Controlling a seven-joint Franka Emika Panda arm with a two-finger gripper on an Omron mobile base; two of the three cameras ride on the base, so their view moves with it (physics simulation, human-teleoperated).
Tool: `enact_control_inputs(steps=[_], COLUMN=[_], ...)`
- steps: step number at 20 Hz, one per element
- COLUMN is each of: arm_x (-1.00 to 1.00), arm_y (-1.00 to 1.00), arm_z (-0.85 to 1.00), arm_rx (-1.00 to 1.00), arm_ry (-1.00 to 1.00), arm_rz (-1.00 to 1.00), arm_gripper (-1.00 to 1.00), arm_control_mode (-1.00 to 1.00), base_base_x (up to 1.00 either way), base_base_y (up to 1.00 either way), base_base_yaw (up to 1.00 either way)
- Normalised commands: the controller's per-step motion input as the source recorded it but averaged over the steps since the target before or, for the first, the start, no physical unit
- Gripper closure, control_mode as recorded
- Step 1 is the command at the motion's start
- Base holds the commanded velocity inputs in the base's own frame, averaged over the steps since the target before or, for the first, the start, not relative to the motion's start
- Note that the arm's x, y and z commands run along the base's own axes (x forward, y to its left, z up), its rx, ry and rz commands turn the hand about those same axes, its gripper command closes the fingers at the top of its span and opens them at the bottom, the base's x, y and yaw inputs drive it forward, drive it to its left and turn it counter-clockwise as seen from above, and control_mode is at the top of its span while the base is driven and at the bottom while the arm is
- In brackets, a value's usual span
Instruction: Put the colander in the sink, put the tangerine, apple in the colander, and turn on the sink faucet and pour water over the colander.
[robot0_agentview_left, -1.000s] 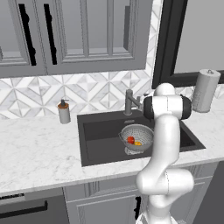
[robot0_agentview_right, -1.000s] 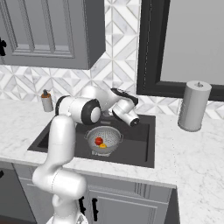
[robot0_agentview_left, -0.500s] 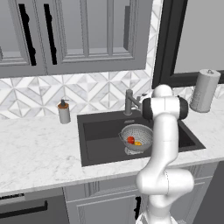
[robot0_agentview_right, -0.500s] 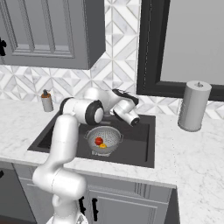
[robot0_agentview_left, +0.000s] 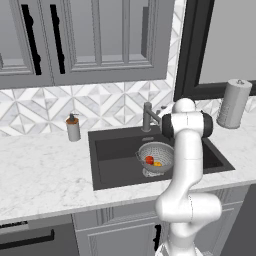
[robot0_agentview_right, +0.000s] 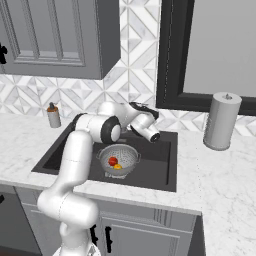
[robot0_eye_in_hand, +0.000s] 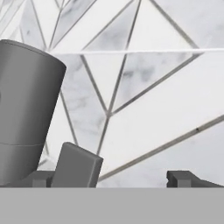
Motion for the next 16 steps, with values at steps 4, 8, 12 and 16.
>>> enact_control_inputs(steps=[4,8,12,16], arm_x=[0.08,0.10,0.13,0.16], arm_y=[0.02,0.00,-0.03,-0.29], arm_z=[-0.01,-0.09,-0.09,-0.07], arm_rx=[0.00,0.02,0.04,0.02], arm_ry=[0.00,0.00,0.00,0.00], arm_rz=[0.00,0.00,0.00,0.00], arm_gripper=[1.00,1.00,1.00,1.00], arm_control_mode=[-1.00,-1.00,-1.00,-1.00], base_base_x=[0.00,0.00,0.00,0.00], base_base_y=[0.00,0.00,0.00,0.00], base_base_yaw=[0.00,0.00,0.00,0.00])
